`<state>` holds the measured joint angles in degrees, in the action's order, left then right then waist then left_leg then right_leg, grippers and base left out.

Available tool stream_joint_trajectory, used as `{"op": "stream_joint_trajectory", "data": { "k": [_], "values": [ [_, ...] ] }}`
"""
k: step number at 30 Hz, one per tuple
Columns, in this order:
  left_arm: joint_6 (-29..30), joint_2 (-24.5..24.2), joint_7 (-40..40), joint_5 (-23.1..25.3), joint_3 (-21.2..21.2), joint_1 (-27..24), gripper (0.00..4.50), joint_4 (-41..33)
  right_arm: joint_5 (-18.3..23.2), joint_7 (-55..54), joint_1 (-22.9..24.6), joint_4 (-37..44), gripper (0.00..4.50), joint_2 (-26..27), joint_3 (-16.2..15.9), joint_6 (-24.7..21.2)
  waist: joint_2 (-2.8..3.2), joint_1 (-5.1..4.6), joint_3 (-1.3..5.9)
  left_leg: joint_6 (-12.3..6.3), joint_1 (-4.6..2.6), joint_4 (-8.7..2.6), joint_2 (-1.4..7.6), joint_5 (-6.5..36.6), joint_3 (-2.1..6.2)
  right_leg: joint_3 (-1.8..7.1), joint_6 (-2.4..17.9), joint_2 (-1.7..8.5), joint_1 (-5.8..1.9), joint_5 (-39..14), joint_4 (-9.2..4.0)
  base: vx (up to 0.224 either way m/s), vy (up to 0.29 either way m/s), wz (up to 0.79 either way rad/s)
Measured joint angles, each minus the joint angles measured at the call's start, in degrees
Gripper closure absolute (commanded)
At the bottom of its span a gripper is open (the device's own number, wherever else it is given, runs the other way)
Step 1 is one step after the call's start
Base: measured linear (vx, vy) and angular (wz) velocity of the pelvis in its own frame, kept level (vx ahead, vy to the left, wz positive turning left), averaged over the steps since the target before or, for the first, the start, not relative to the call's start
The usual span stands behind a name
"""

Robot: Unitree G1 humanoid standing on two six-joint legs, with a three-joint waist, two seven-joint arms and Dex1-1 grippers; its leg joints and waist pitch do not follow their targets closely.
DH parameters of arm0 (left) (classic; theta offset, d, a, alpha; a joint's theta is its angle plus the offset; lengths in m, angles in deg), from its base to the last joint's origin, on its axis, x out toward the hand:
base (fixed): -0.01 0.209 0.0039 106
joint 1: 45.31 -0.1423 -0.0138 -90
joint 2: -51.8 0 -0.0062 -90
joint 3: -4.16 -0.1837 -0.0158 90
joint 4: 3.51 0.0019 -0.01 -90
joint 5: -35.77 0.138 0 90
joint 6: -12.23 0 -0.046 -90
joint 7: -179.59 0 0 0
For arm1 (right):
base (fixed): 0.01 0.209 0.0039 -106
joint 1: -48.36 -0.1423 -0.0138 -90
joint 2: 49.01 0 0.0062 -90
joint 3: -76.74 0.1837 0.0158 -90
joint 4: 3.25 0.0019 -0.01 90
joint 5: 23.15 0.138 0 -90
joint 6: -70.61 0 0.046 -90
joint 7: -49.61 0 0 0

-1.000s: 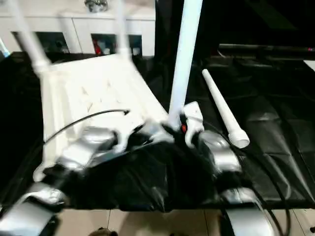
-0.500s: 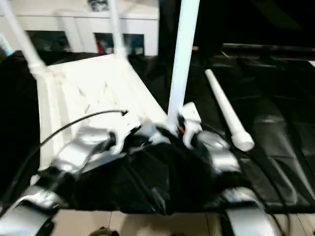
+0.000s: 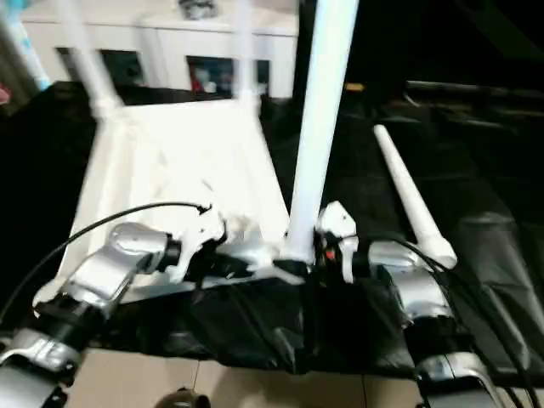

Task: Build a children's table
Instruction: Rotate leg to tighten

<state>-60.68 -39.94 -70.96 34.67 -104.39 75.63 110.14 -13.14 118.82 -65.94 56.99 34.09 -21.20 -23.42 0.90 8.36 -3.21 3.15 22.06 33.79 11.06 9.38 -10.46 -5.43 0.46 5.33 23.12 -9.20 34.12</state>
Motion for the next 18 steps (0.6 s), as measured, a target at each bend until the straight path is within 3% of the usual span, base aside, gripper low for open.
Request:
{"op": "stream_joint_trajectory", "data": {
  "k": [12,18],
  "values": [
    [0.0,0.9,3.3,0.4,0.3,0.2,4.50,0.7,-0.7,-4.6,-0.5,-0.8,1.73,1.8,0.8,-0.9,0.00,-0.36,0.00,0.00,-0.04,0.00,0.00,0.0,0.01,0.00,0.0,0.00,0.00,0.0,0.04,0.000,0.000,0.00],
    [0.7,7.9,18.0,3.8,2.5,3.9,4.50,7.3,-3.4,-27.0,-7.2,-11.8,1.74,9.1,5.1,-0.5,-0.04,-2.92,-0.02,0.01,-0.14,0.03,-0.02,0.0,0.06,-0.04,0.0,0.00,0.02,0.0,-0.03,0.000,0.000,0.00]
  ]
}}
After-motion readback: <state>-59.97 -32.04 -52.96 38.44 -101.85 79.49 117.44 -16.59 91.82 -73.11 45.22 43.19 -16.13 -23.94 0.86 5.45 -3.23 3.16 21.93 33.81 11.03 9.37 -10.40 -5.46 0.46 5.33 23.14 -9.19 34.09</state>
